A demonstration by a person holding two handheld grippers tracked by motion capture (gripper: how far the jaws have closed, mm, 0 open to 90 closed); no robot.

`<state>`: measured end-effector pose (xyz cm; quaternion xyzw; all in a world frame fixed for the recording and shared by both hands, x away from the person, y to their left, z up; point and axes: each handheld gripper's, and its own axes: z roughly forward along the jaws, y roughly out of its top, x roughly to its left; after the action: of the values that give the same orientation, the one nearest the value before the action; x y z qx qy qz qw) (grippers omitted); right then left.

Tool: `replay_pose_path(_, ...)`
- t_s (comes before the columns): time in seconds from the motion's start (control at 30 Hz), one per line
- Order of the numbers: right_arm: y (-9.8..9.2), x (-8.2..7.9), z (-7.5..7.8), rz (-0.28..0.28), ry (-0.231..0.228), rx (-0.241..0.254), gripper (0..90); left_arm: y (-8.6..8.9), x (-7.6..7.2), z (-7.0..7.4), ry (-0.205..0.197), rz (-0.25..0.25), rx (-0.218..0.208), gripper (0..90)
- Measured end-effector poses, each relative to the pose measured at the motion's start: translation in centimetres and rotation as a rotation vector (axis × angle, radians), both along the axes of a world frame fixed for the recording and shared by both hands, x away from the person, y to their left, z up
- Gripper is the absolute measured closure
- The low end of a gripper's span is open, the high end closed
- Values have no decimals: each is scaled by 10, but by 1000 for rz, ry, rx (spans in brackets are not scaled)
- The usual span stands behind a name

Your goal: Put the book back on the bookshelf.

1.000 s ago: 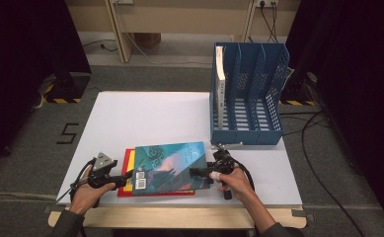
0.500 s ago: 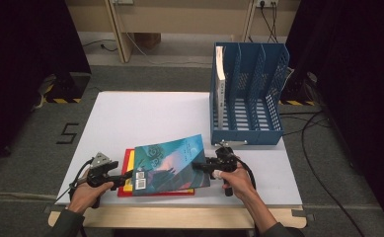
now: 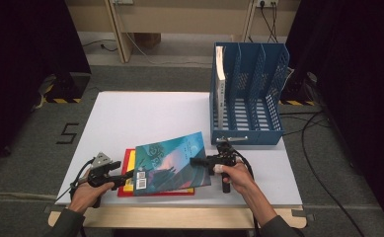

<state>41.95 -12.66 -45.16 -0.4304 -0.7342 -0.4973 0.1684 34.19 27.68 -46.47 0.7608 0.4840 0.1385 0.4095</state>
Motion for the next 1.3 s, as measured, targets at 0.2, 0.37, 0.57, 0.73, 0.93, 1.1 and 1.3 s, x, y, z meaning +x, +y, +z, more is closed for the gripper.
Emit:
replay_pose_path(0.2, 5, 1, 11, 2, -63, -28, 664, 0, 1, -1, -3, 14, 6, 249)
replay_pose_path(0.37, 10, 1, 28, 16, -111, -65, 687, 1, 2, -1, -5, 22, 15, 204)
replay_pose_path(0.57, 16, 5, 53, 59, -163, -106, 705, 1, 3, 0, -19, 25, 40, 149)
replay_pose_path(0.73, 21, 12, 71, 69, -178, -141, 714, 8, 5, 0, -1, 52, -18, 150)
replay_pose_path(0.93, 26, 18, 101, 72, -237, -181, 728, 15, 5, 1, -1, 82, -35, 149)
replay_pose_path(1.1, 29, 22, 134, 99, -300, -267, 735, 18, 6, 0, 6, 96, -34, 149)
replay_pose_path(1.3, 33, 20, 162, 116, -343, -366, 736, 26, 8, 0, -6, 183, -8, 150)
